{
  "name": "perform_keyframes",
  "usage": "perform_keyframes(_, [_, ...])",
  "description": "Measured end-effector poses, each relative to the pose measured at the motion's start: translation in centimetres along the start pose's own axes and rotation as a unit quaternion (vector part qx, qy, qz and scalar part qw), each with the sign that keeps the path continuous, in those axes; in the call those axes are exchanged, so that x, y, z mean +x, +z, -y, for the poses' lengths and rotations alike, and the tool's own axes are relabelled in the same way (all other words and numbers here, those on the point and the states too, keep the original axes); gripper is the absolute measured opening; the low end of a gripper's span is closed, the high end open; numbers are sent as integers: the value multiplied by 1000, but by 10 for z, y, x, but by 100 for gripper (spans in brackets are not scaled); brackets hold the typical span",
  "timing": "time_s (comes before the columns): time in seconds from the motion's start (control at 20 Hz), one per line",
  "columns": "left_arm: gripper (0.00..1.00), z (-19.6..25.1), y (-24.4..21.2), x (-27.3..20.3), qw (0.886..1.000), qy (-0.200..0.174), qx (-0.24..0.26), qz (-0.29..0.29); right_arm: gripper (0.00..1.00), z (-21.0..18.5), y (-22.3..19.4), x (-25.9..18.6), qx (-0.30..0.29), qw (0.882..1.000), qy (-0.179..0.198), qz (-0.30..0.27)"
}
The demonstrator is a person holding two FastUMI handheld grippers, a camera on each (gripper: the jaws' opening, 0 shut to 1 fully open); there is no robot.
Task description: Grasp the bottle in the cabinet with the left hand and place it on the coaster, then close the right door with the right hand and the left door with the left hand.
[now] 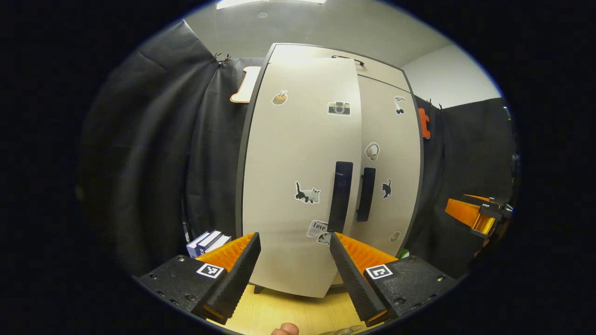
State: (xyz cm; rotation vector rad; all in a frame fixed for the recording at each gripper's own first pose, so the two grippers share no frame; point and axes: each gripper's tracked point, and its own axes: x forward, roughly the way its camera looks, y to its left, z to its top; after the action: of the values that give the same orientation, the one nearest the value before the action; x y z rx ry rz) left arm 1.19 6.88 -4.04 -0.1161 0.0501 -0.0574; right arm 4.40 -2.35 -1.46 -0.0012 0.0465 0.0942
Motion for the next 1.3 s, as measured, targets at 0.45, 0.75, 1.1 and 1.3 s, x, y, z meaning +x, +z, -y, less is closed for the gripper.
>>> perform_keyframes(0.45, [95,3,-2,-4,1000,-1,1,-2,92,1,-2,-5,-2,1000,2,0])
perform_keyframes(0.75, [95,5,-3,-4,1000,-3,6,-6,92,1,-3,-6,-2,1000,4,0])
perform_keyframes(1.1, [95,6,-2,-5,1000,-3,8,-6,92,1,-4,-8,-1,1000,5,1])
perform_keyframes(1.3, [95,6,-2,-6,1000,-3,8,-6,92,2,-6,-9,-3,1000,5,-1])
